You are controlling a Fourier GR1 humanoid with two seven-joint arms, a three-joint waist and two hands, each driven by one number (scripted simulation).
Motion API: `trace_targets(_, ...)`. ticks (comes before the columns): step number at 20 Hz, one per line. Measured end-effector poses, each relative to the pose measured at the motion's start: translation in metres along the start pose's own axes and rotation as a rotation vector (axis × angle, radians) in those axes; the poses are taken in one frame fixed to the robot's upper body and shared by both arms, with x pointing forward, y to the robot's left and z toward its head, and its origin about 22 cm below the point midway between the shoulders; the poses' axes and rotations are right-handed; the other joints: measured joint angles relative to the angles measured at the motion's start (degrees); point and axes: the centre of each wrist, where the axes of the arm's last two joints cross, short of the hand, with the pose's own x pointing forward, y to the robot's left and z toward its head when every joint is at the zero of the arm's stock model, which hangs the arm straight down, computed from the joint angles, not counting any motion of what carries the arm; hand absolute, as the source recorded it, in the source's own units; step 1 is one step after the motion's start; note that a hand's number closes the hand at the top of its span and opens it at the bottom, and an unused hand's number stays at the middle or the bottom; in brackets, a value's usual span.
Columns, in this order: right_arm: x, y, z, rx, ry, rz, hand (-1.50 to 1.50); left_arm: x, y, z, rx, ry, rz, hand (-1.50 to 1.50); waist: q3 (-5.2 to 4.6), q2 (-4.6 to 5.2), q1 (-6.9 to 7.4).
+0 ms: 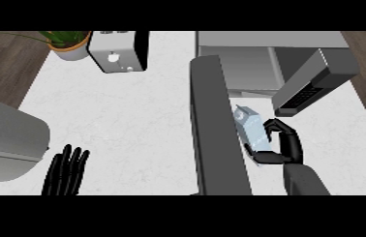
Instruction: Pick up the milk, place it into the microwave and close the microwave
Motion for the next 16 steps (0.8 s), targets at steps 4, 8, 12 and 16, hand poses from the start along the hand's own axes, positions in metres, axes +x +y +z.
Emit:
trace_targets(4, 0.004, 0.019, -0.006, 0.006, -0.029, -0.034, 1.5, -0.001, 0.004, 0.008, 0.001, 0.003, 0.002, -1.5, 0.03, -0.09, -0.2)
trace_targets(8, 0.016, 0.04, -0.014, -0.005, -0.07, -0.045, 1.5, -0.001, 0.008, 0.004, 0.01, 0.011, -0.004, -1.5, 0.04, -0.2, -0.59)
trace_targets(12, 0.028, 0.053, -0.027, -0.032, -0.101, 0.003, 1.5, 0.002, 0.008, 0.005, 0.016, 0.011, -0.002, -1.5, 0.07, -0.16, -0.61)
trace_targets(16, 0.042, 0.059, -0.045, -0.064, -0.108, 0.052, 1.5, -0.006, 0.016, 0.008, 0.014, 0.022, -0.003, -1.5, 0.07, -0.12, -0.63)
